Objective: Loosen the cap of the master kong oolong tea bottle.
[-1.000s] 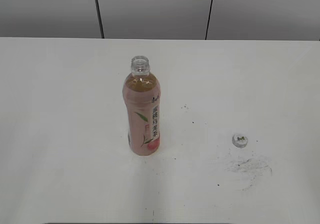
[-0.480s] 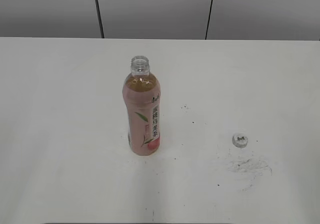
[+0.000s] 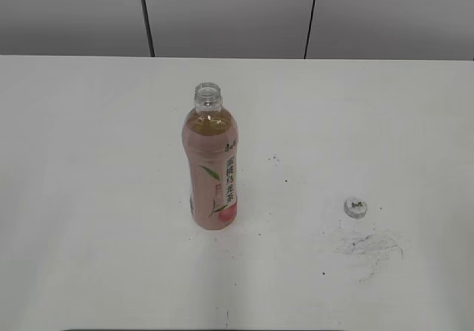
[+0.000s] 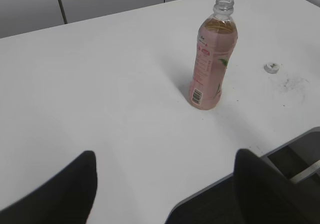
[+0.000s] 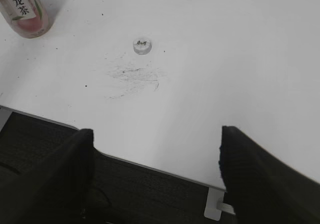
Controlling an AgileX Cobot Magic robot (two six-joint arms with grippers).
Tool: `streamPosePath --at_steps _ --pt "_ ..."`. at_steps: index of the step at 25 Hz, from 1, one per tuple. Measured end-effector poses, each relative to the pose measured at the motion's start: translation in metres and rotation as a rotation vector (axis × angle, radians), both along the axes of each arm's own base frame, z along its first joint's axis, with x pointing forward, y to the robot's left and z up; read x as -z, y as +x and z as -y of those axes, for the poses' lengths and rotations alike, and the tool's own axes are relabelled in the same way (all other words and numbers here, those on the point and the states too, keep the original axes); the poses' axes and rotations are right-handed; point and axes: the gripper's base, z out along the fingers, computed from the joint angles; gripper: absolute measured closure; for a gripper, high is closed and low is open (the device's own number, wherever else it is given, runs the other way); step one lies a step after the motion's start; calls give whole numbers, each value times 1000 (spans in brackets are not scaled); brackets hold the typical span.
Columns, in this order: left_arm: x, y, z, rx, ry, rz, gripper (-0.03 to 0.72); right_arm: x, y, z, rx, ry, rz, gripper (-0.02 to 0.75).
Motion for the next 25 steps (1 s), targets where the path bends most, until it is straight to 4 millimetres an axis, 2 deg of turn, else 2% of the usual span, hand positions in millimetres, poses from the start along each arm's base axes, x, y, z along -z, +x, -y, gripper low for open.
streamPosePath --at_steps 3,6,13,25 --pt "0 0 0 -29 -1 3 188 0 -2 1 0 3 11 150" --pt "0 0 1 -130 -1 4 191 -1 -8 3 32 16 54 150" --pt "0 -7 2 -370 -10 42 200 0 -24 5 286 27 159 150" --pt "0 -7 2 -397 -9 42 209 0 -24 5 323 23 160 150"
